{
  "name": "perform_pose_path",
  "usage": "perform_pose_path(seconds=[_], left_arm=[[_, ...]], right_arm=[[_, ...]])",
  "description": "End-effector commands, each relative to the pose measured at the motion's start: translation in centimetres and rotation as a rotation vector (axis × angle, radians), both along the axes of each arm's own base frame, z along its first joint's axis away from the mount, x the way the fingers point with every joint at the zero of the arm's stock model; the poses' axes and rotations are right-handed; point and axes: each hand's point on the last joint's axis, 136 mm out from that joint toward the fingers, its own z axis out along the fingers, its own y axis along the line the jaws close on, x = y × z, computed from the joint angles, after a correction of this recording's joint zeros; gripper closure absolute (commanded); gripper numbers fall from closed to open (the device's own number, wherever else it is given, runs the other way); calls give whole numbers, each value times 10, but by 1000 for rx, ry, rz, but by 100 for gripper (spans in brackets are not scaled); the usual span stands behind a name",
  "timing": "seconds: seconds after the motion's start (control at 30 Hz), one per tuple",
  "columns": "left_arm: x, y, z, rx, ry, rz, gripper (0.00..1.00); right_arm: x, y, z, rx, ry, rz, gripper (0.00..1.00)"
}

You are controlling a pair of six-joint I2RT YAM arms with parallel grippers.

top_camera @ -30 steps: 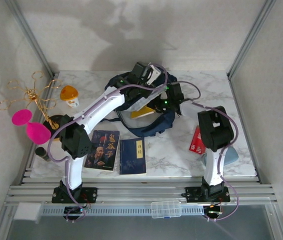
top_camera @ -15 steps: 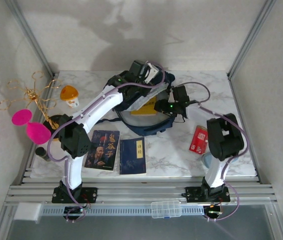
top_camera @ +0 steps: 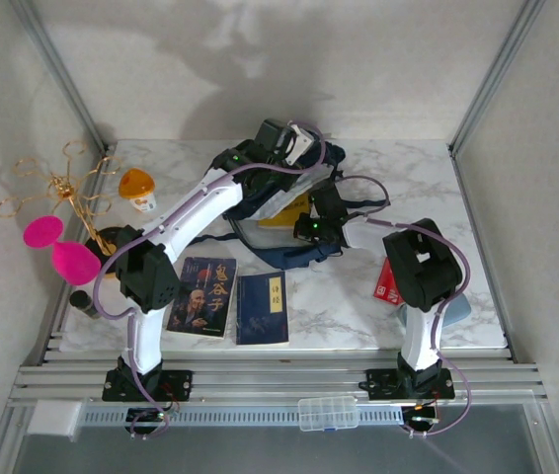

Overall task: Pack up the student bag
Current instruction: Place the book in the student bag.

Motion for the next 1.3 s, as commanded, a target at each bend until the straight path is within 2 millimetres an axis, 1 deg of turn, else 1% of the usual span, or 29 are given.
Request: perform_pose_path(seconds=[0.0,0.07,0.13,0.17,0.23,0.3,0.37,0.4,0.5,0.6,0.67,0.7,0.73,0.8,0.87,0.93,1.0,1.1,1.13,1.2,1.27], left_arm=[[8,-7,50,-109,-123,10,100],[9,-6,48,-105,-122,18,100],[9,-5,48,-106,-122,28,100],[10,-4,47,-106,-122,35,100],[10,-3,45,-106,-118,44,100],[11,-4,41,-112,-106,49,100],[9,-4,35,-114,-86,54,100],[9,-3,31,-117,-76,62,100],[5,0,17,-132,-40,93,100],[-7,0,-1,-164,25,101,100],[-17,0,-14,-190,62,109,99],[-25,0,-23,-195,87,110,94],[-30,1,-28,-204,102,117,91],[-48,-3,-36,-244,133,107,87],[-65,-5,-39,-276,142,102,75],[-78,-2,-35,-324,141,124,70],[-91,4,-31,-373,152,156,62],[-112,24,-25,-455,167,239,58],[-119,36,-23,-494,164,285,56],[-132,59,-28,-532,162,363,51],[-147,88,-39,-555,166,473,48]], right_arm=[[57,-9,32,-7,-194,-118,97],[61,-2,39,15,-221,-88,97],[58,-1,38,8,-215,-70,97],[52,-1,38,11,-207,-59,97],[38,2,51,53,-226,-6,95],[14,0,61,82,-232,46,90],[-8,-11,70,73,-234,62,87],[-18,-20,68,54,-218,45,86],[-49,-41,83,48,-202,20,80],[-75,-60,96,30,-190,-13,75],[-87,-72,104,7,-186,-32,72],[-93,-77,109,0,-184,-37,70],[-98,-78,113,4,-184,-34,69],[-109,-77,124,36,-181,-12,65],[-117,-74,131,68,-177,7,62],[-123,-73,131,74,-157,17,60],[-129,-68,131,85,-124,30,59],[-142,-49,133,144,-79,77,55],[-146,-43,133,157,-63,94,54],[-152,-32,131,161,-33,111,52],[-159,-15,130,172,-9,137,49]])
